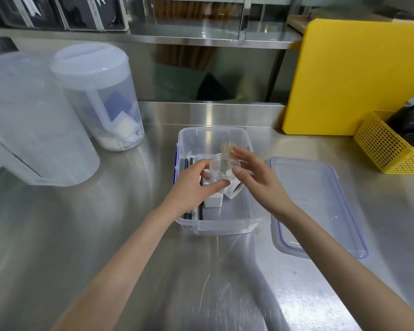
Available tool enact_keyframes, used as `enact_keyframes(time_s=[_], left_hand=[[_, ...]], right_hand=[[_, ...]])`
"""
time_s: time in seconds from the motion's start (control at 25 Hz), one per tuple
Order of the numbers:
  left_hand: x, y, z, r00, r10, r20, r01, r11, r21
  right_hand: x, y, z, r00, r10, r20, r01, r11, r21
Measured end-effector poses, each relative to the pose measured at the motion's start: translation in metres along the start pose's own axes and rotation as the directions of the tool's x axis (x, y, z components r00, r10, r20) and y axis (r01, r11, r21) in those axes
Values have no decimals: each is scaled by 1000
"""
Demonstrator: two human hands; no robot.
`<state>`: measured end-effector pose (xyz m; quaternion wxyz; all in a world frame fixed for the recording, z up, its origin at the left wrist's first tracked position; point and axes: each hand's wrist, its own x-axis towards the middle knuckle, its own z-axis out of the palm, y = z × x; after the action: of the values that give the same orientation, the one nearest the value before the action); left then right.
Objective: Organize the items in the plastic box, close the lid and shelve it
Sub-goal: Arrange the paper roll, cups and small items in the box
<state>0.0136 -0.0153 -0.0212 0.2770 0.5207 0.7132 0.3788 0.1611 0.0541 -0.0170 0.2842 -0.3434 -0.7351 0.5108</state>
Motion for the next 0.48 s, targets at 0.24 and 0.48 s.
enact_keyframes(time_s=[0.24,0.48], left_hand=[[3,-9,5,990,-48,130,37,996,86],[11,-32,20,930,-163,331,96,973,208]], right_hand=[[14,6,2,981,193,37,-188,977,-97],[19,28,13,902,421,96,-401,899,-176]])
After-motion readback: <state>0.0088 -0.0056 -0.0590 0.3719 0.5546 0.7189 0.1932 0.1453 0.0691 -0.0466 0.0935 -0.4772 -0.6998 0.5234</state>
